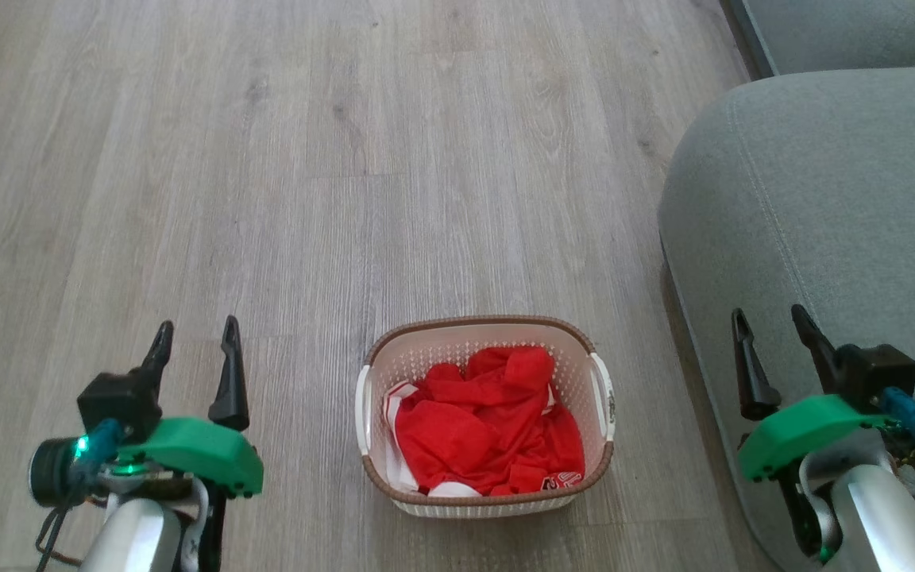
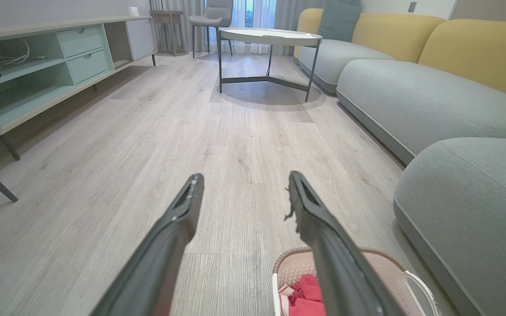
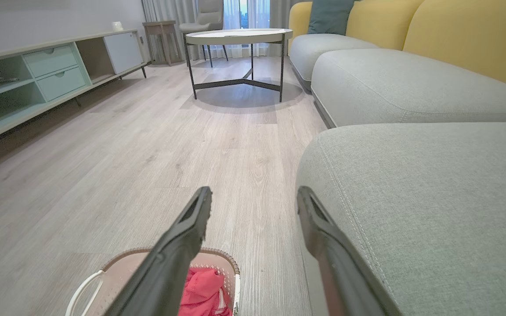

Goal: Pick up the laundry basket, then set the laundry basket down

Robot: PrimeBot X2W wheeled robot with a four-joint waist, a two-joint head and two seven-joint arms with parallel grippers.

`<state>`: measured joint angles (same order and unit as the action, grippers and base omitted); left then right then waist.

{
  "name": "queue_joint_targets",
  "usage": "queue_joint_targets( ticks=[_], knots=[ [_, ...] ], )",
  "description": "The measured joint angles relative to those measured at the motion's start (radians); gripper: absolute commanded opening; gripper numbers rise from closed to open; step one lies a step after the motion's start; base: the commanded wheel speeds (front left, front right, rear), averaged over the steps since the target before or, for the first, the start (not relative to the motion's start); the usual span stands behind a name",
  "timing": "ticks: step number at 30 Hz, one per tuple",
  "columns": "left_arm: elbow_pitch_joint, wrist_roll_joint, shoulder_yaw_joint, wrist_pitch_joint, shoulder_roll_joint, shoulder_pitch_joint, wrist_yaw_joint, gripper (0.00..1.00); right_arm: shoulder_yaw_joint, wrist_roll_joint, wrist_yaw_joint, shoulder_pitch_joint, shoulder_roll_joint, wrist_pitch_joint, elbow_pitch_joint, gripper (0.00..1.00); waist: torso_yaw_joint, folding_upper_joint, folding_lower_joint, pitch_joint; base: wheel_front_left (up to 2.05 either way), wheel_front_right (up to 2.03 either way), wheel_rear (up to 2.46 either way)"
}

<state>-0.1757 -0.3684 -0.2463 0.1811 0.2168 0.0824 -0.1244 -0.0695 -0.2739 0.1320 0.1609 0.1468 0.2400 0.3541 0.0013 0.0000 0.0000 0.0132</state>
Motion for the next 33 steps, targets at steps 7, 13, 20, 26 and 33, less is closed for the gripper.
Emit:
queue_joint_targets(
  ticks=[7,13,20,26,33],
  knots=[
    [0.007,0.024,-0.002,0.006,0.002,0.000,-0.009,1.00,-0.003,0.038,0.000,0.003,0.008,0.008,0.005,1.00,-0.001,0.0000,0.0000,0.003,0.00,0.00,0.00],
    [0.006,0.013,-0.002,0.005,0.002,-0.001,-0.009,1.00,-0.002,0.038,0.000,0.004,0.008,0.008,0.005,1.00,0.002,0.0000,0.0000,0.005,0.00,0.00,0.00],
    [0.005,0.013,-0.003,0.005,0.003,-0.001,-0.010,1.00,-0.002,0.038,0.000,0.006,0.008,0.008,0.005,1.00,0.000,0.0000,0.0000,0.018,0.00,0.00,0.00],
    [0.005,0.014,-0.010,0.005,0.004,0.005,-0.010,1.00,0.002,0.039,0.000,0.041,0.009,0.008,0.004,1.00,-0.003,0.0000,0.0000,0.059,0.00,0.00,0.00],
    [-0.011,0.014,-0.020,0.021,0.004,0.108,-0.006,1.00,0.013,0.055,0.000,0.108,0.008,0.008,0.005,1.00,-0.005,0.0000,0.0000,0.157,0.00,0.00,0.00]
  ],
)
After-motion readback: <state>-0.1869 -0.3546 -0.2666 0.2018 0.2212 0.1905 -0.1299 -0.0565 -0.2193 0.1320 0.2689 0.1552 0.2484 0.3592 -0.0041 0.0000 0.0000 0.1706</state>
